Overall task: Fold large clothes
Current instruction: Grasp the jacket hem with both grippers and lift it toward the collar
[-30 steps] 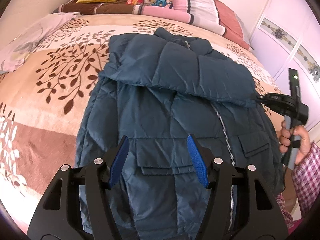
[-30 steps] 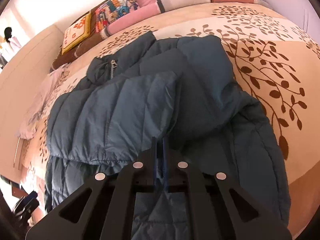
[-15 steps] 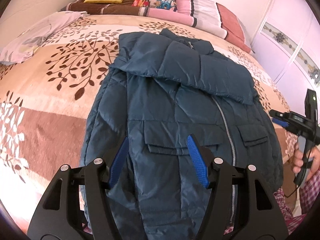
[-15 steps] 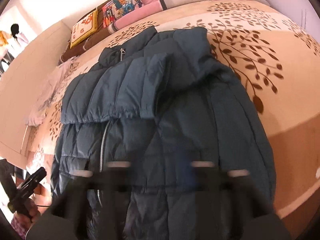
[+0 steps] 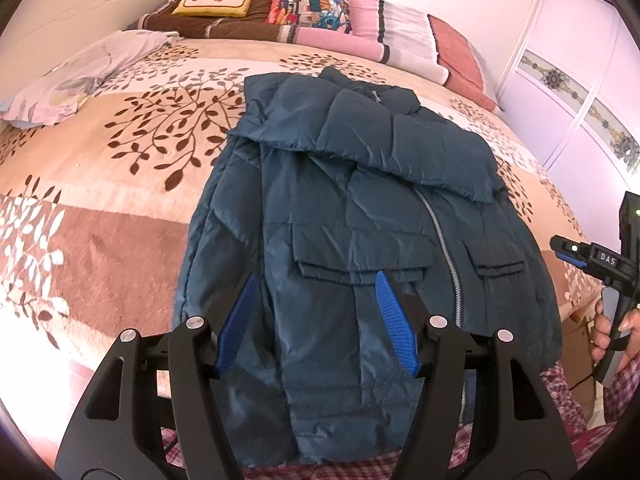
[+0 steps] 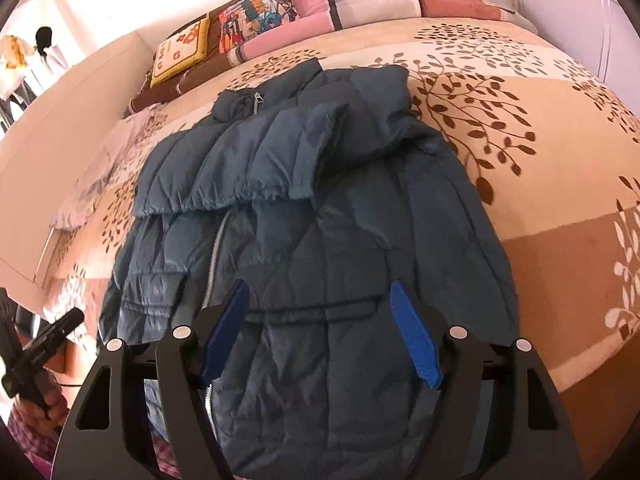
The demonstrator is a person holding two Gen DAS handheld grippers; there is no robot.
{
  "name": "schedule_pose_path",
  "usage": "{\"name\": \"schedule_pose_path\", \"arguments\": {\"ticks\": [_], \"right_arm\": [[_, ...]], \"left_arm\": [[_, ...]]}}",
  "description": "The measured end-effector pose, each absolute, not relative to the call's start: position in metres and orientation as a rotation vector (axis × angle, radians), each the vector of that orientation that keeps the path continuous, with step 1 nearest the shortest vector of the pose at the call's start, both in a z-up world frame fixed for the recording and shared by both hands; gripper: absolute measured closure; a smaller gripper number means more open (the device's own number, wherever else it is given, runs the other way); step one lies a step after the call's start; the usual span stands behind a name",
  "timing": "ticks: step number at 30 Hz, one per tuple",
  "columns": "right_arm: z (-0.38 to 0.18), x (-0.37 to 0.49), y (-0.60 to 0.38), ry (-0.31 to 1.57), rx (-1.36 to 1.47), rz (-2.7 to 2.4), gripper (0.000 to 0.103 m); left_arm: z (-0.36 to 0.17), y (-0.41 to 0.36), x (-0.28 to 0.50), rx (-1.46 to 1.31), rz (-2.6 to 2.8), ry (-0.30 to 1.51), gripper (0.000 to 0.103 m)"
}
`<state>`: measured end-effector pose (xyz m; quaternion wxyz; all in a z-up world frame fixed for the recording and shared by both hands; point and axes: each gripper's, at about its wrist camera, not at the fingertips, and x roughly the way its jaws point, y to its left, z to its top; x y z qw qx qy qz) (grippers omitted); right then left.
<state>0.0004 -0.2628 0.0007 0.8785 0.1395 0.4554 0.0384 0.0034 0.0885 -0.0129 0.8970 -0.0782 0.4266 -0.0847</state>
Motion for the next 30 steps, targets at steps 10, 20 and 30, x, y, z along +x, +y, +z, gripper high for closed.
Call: {"name": "schedule_pose_path", "arguments": {"ticks": [10,20,30], "right_arm": [[-0.011,-0.049,-0.314,0.992,0.312,-0.009,0.024],[-0.046,-0.091,-0.370,1.089,0.374,-0.100,0.021],[-0.066,-0.095,-0.377,1.137,0.455,-0.042,0.020]], "left_arm": [[-0.031,0.111,-0.009,-0.086,-0.148,0.951,0.036],[-0.062,0.166,-0.029,-0.210,-0.113,1.096,0.033],[-0.092,0.155,-0.025,-0.221,-0.241,1.230,0.033]]}}
